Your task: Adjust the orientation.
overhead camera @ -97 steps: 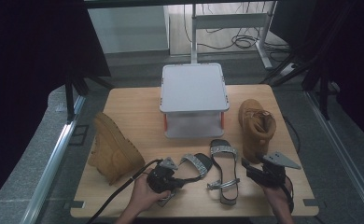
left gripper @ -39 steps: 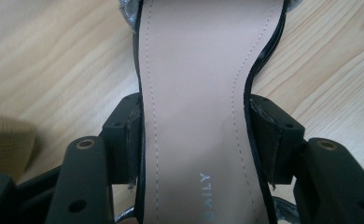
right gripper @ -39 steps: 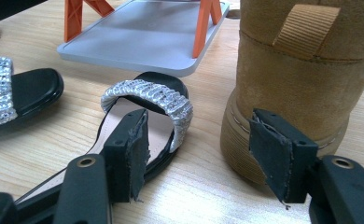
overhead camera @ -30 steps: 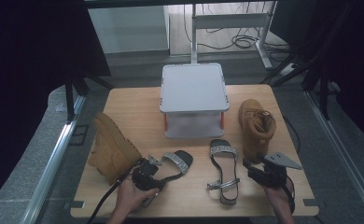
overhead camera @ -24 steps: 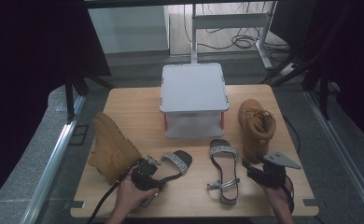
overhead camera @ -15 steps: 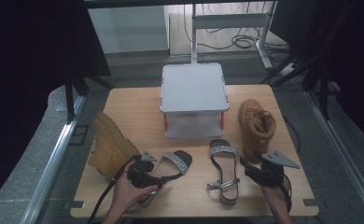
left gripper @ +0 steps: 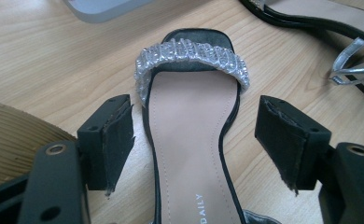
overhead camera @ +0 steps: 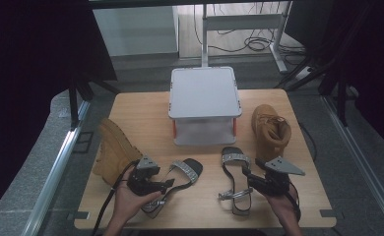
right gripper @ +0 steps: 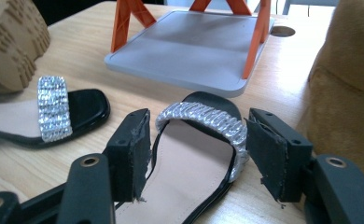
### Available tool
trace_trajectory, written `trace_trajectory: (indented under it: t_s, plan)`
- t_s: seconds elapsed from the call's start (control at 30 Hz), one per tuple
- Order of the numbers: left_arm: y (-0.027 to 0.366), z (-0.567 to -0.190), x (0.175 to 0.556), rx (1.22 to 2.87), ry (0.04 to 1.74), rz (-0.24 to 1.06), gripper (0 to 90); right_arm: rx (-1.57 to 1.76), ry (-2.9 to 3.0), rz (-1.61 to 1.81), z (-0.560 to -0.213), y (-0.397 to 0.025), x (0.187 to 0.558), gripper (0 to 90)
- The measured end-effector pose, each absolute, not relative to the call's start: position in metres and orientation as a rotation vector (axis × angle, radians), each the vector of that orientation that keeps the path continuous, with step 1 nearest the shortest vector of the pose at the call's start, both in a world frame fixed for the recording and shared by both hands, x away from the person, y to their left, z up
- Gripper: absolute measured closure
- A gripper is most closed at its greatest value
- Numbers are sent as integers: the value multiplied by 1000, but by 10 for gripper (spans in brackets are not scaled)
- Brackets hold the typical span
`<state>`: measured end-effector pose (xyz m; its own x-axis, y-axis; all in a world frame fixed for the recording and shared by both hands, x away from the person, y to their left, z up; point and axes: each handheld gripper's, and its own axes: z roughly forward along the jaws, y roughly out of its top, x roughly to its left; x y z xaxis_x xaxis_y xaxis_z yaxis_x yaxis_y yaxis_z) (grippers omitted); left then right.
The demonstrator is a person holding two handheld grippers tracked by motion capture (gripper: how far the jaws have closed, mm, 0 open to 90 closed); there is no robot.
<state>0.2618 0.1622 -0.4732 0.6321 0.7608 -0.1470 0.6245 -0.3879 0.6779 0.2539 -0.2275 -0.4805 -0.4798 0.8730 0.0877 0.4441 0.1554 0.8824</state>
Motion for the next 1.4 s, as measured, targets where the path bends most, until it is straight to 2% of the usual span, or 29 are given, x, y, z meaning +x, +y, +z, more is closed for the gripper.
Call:
trace_trajectory:
  t_s: [0.17,0.3,0.33,0.37,0.47,0.67,0.97,1.4]
  plan:
    - [160,-469,259,2135,1063,272,276,1230,2035,1267,-481,-218,244,529]
    - [160,-468,259,2136,1061,279,277,1221,2048,1270,-478,-214,237,677]
    - [160,-468,259,2136,1060,278,279,1207,2056,1282,-476,-214,233,753]
    - [160,-468,260,2136,1058,274,279,1207,2056,1282,-476,-214,233,753]
    - [159,-469,262,2137,1057,270,282,1163,2098,1298,-473,-212,227,840]
    - [157,-468,264,2134,1060,274,283,1169,2116,1292,-477,-220,215,897]
    - [160,-465,263,2132,1069,280,283,1085,2151,1313,-470,-207,196,897]
    - [157,-473,265,2163,1079,252,285,1041,2268,1288,-488,-185,186,898]
